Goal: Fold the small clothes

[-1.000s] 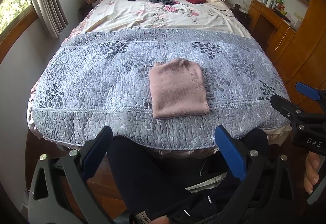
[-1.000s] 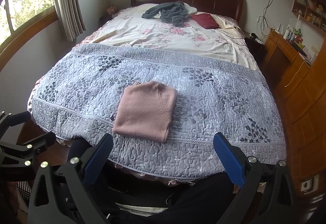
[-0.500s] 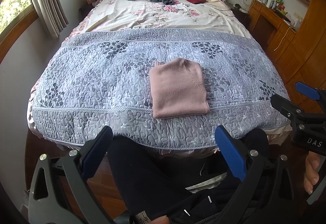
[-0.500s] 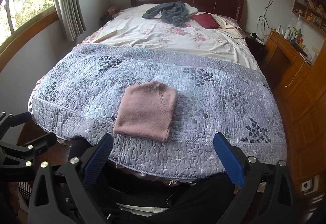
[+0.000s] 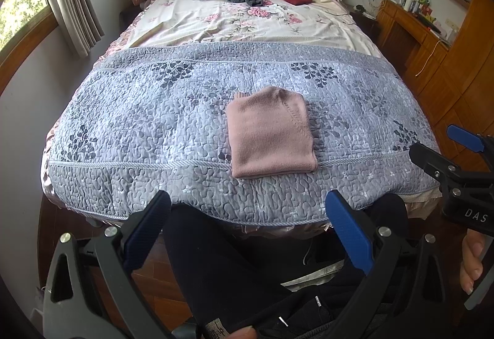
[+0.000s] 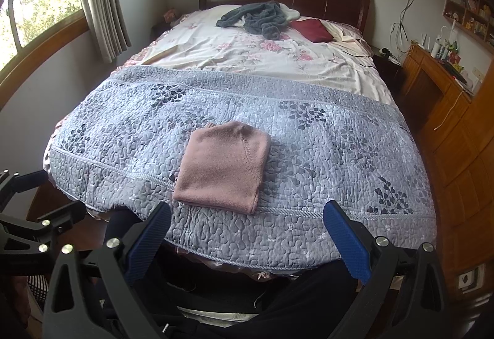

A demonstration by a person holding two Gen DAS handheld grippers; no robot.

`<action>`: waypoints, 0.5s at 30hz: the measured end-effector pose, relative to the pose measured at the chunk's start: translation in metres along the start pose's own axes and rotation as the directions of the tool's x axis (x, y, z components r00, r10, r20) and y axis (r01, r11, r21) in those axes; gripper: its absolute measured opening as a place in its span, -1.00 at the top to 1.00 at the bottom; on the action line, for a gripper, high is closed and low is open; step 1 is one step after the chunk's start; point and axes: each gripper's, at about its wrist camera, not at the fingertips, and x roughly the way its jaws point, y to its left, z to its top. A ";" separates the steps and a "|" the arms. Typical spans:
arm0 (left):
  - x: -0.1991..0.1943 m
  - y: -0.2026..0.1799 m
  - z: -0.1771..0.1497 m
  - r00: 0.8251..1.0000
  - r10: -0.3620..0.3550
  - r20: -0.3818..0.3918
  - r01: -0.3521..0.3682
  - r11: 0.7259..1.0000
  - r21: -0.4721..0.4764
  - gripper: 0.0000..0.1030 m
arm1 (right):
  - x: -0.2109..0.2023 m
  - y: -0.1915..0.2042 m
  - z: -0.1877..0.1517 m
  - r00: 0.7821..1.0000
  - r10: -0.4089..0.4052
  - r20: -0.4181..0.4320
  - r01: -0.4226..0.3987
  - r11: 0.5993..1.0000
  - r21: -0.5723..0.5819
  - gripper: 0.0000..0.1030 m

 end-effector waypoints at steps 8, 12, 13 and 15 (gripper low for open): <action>0.000 -0.001 -0.002 1.000 0.002 -0.003 -0.002 1.000 0.001 -0.93 | 0.000 0.005 0.000 1.000 0.011 -0.001 -0.011 1.000 -0.004 -0.92; 0.001 -0.001 -0.002 1.000 0.003 -0.002 -0.003 1.000 0.004 -0.93 | 0.001 0.009 -0.001 1.000 0.023 -0.003 -0.023 1.000 -0.006 -0.92; 0.001 0.000 -0.003 1.000 0.003 -0.003 -0.003 1.000 0.004 -0.93 | 0.002 0.009 -0.001 1.000 0.022 -0.003 -0.022 1.000 -0.005 -0.92; 0.001 -0.001 -0.003 1.000 0.005 -0.003 -0.005 1.000 0.005 -0.93 | 0.002 0.008 0.000 1.000 0.025 -0.002 -0.025 1.000 -0.004 -0.92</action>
